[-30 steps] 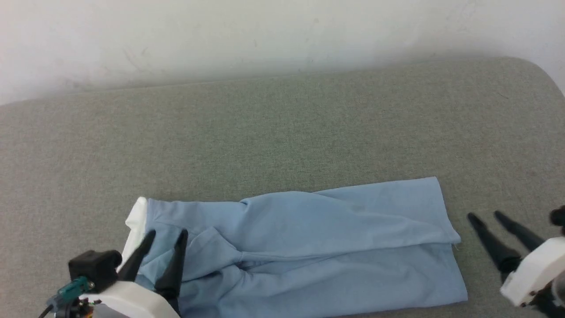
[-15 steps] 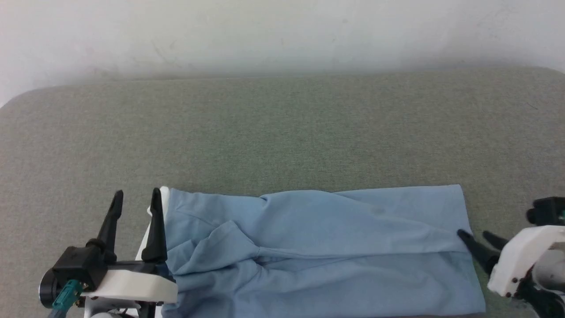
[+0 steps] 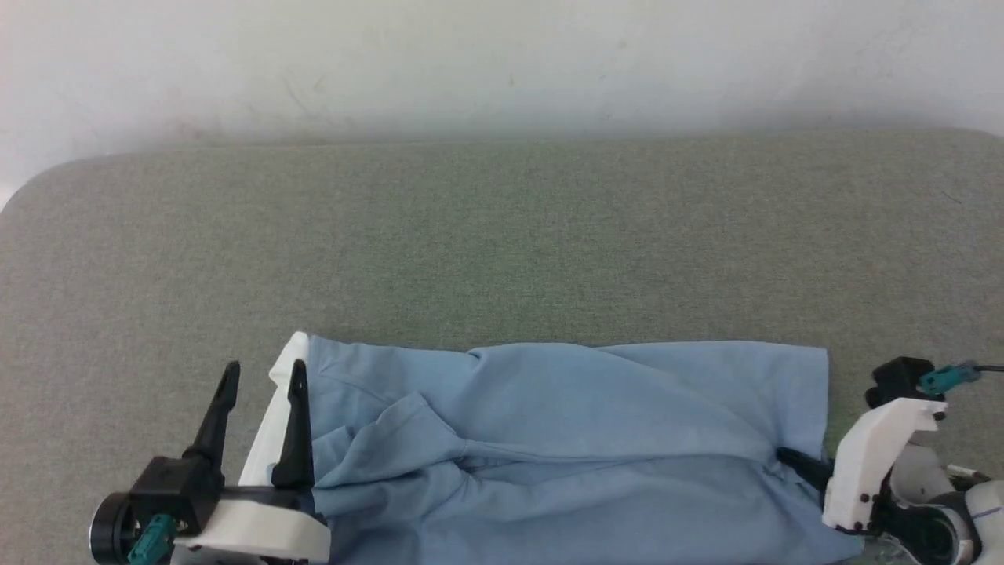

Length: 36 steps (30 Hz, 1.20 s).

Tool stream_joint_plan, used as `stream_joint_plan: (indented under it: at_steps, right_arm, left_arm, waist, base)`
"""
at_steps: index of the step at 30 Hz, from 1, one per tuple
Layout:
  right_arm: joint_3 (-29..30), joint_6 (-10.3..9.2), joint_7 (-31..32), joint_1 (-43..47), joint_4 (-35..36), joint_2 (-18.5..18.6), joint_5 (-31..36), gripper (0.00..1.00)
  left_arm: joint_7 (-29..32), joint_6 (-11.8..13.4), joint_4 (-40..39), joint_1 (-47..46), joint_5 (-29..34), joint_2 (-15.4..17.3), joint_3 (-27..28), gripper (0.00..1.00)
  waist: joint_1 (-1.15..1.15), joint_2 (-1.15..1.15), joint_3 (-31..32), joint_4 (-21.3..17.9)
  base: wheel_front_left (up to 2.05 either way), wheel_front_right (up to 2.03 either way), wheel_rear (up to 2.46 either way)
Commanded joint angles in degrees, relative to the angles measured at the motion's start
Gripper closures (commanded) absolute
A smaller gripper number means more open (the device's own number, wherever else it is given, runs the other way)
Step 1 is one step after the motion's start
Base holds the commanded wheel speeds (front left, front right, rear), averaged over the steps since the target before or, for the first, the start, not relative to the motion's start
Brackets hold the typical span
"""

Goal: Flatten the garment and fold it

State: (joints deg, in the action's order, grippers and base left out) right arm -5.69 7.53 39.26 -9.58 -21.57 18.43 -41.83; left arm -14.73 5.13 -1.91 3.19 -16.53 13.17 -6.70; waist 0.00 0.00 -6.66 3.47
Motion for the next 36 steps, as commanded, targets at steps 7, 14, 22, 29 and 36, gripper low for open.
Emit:
stream_joint_plan:
  at_steps: [7,14,22,29,36]
  right_arm:
    - [0.20,-0.04,-5.77,2.43,4.95,0.88,-1.16,1.00]
    - [9.33,-0.04,-6.91,6.94,8.72,3.81,0.59,1.00]
    - [20.79,-0.04,-5.79,8.31,10.72,-0.12,1.67,1.00]
    - [13.94,-0.04,2.29,5.64,20.67,-9.23,-13.69,1.00]
    - [-0.60,-0.04,0.87,1.07,19.25,-14.06,-18.37,1.00]
  left_arm:
    - [-0.27,-0.30,1.19,2.24,1.22,0.77,1.06,0.00]
    - [-0.27,0.22,1.70,2.95,1.96,1.23,0.90,0.00]
    - [-0.18,0.67,2.25,3.25,1.97,1.23,0.43,0.00]
    - [0.23,0.50,2.32,2.47,1.67,1.33,-0.15,0.00]
    - [0.66,-0.12,2.72,0.68,1.67,1.31,-1.43,0.00]
  waist:
    - [0.00,0.00,1.82,-1.64]
    - [0.00,0.00,2.24,-2.78]
    - [0.00,0.00,2.51,-3.48]
    - [0.00,0.00,2.46,-3.64]
    - [0.00,0.00,2.20,-2.39]
  base:
    - [0.00,0.00,0.00]
    - [0.00,0.00,0.00]
    - [0.00,0.00,0.00]
    - [0.00,0.00,0.00]
    - [0.00,0.00,0.00]
